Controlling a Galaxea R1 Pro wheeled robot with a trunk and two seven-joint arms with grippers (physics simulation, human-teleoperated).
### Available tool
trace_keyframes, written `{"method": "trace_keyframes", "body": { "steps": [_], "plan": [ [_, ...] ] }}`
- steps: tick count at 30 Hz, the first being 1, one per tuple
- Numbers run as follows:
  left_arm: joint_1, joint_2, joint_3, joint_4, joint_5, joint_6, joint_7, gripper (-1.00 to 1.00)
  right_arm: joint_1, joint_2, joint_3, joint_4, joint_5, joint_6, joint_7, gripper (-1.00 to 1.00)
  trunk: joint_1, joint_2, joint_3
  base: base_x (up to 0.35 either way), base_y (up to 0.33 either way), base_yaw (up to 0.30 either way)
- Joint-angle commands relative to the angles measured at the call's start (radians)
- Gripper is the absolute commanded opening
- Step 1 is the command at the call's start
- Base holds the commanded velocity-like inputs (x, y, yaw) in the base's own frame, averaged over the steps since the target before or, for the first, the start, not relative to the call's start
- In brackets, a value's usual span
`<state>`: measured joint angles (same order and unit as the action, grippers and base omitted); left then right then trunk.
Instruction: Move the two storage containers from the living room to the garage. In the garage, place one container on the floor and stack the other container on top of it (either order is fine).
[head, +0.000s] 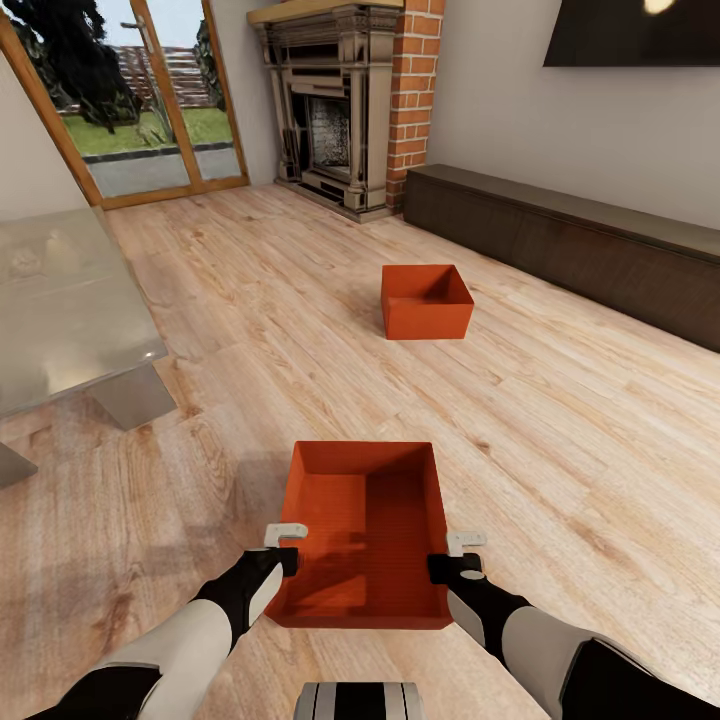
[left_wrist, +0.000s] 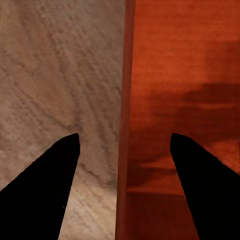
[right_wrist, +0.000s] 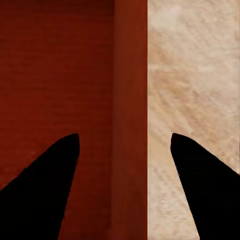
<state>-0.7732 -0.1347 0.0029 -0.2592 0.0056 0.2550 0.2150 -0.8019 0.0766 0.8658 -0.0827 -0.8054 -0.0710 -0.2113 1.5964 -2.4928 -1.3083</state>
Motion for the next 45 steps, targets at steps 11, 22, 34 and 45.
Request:
{"method": "trace_keyframes", "body": {
  "steps": [11, 22, 34, 45],
  "plan": [
    [0.0, 0.0, -0.001, -0.005, -0.001, 0.003, 0.004, -1.0, 0.0, -0.015, 0.007, 0.0, -0.012, -0.003, -0.003, -1.0, 0.0, 0.0, -0.001, 0.0, 0.0, 0.0],
    [0.0, -0.002, -0.001, -0.005, -0.001, 0.002, 0.013, -1.0, 0.0, -0.017, 0.007, 0.0, -0.012, -0.003, -0.003, -1.0, 0.0, 0.0, -0.001, 0.0, 0.0, 0.0],
    [0.0, -0.002, 0.0, -0.005, 0.002, 0.004, 0.01, -1.0, 0.0, -0.024, 0.007, 0.0, -0.013, -0.006, -0.003, -1.0, -0.042, 0.077, 0.034, 0.0, 0.0, 0.0],
    [0.0, -0.002, 0.0, -0.005, 0.002, 0.005, 0.009, -1.0, 0.0, -0.024, 0.007, 0.0, -0.013, -0.013, -0.003, -1.0, -0.085, 0.154, 0.068, 0.0, 0.0, 0.0]
  ]
}}
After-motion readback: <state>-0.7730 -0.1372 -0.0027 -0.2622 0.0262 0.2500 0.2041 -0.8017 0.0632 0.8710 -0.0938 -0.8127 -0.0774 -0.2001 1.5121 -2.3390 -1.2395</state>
